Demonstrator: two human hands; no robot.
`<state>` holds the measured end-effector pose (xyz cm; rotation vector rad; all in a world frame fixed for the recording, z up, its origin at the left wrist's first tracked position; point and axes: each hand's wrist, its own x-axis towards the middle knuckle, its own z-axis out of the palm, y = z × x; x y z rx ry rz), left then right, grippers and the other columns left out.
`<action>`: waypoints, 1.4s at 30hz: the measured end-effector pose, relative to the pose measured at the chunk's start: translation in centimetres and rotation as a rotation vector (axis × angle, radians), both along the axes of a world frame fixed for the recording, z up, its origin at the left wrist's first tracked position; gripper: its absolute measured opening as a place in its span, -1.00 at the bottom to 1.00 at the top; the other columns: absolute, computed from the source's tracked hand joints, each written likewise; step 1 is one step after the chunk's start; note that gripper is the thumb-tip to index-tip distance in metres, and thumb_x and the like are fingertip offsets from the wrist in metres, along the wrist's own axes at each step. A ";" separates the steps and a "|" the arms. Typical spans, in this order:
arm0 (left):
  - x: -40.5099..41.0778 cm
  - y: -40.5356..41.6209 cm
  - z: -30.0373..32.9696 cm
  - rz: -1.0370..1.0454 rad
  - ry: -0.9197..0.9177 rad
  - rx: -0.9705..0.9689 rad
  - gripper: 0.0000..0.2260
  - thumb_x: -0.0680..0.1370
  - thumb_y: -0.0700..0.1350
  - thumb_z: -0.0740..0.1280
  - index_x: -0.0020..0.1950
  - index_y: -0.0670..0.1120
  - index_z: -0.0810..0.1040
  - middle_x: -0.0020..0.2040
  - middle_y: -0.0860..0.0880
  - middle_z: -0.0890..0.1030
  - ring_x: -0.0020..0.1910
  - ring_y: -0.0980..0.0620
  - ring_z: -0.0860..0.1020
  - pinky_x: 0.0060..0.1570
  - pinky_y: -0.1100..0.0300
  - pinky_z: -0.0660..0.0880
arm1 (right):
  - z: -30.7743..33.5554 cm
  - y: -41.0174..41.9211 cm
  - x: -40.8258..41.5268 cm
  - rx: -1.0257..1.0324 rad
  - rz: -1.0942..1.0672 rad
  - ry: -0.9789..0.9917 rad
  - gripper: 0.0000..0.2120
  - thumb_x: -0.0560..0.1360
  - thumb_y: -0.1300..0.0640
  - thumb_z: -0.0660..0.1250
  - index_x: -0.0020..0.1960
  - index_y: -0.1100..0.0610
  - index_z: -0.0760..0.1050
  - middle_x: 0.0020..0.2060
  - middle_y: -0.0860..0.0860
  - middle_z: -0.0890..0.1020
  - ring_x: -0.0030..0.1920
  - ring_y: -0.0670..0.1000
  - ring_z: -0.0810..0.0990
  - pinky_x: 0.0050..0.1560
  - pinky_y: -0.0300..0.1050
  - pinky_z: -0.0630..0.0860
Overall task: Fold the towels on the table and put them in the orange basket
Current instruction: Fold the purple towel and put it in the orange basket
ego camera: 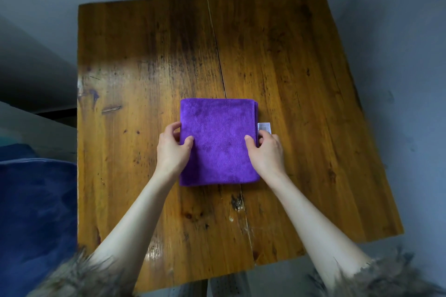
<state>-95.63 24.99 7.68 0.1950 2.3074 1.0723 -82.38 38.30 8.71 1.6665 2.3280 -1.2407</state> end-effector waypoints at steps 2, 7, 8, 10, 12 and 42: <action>-0.2 0.1 0.2 0.038 -0.099 0.015 -0.60 0.53 -0.12 0.33 0.36 -0.07 0.37 0.22 -0.08 0.53 0.13 -0.07 0.53 0.19 -0.09 0.47 | 0.1 0.4 -0.3 -0.065 -0.019 0.012 -0.57 0.57 -0.02 0.21 0.36 0.17 0.35 0.23 0.09 0.45 0.18 0.07 0.49 0.09 -0.15 0.48; -0.3 -0.3 0.5 0.093 -0.229 -0.018 -0.61 0.52 -0.10 0.36 0.32 -0.14 0.42 0.20 -0.09 0.54 0.10 -0.06 0.53 0.11 0.03 0.51 | 0.1 1.0 -0.8 -0.414 -0.225 0.129 -0.66 0.56 0.02 0.25 0.27 0.16 0.41 0.14 0.07 0.53 0.01 0.02 0.56 -0.09 -0.17 0.55; -0.2 -0.4 0.6 0.101 -0.249 -0.014 -0.61 0.52 -0.11 0.37 0.31 -0.15 0.43 0.18 -0.08 0.54 0.07 -0.04 0.53 0.07 0.06 0.51 | 0.2 1.1 -0.7 -0.451 -0.240 0.135 -0.66 0.56 0.03 0.26 0.27 0.17 0.42 0.14 0.07 0.54 -0.01 0.02 0.56 -0.14 -0.19 0.54; 0.0 -0.8 0.9 0.120 -0.294 0.010 -0.63 0.52 -0.14 0.37 0.30 -0.16 0.43 0.14 -0.07 0.53 0.03 -0.02 0.52 0.00 0.10 0.50 | 0.5 1.0 -0.6 -0.495 -0.239 0.140 -0.66 0.55 0.05 0.27 0.27 0.18 0.43 0.13 0.08 0.55 -0.03 0.02 0.57 -0.21 -0.23 0.52; 0.1 -1.2 1.0 0.140 -0.335 0.036 -0.64 0.51 -0.16 0.37 0.28 -0.16 0.42 0.13 -0.09 0.53 0.01 -0.03 0.53 -0.06 0.11 0.51 | 1.0 1.1 -0.6 -0.535 -0.215 0.138 -0.67 0.55 0.09 0.29 0.26 0.20 0.43 0.10 0.08 0.56 -0.11 -0.02 0.56 -0.29 -0.25 0.48; 4.1 -32.6 16.7 0.595 -0.364 0.483 -0.84 0.51 -0.26 0.34 0.05 -0.07 0.51 -0.06 -0.03 0.59 -0.17 0.04 0.57 -0.23 0.15 0.51 | 16.5 -21.4 -6.2 -0.661 0.423 0.226 -0.91 0.46 0.19 0.39 -0.06 0.12 0.51 -0.17 -0.02 0.57 -0.22 -0.06 0.52 -0.17 -0.13 0.48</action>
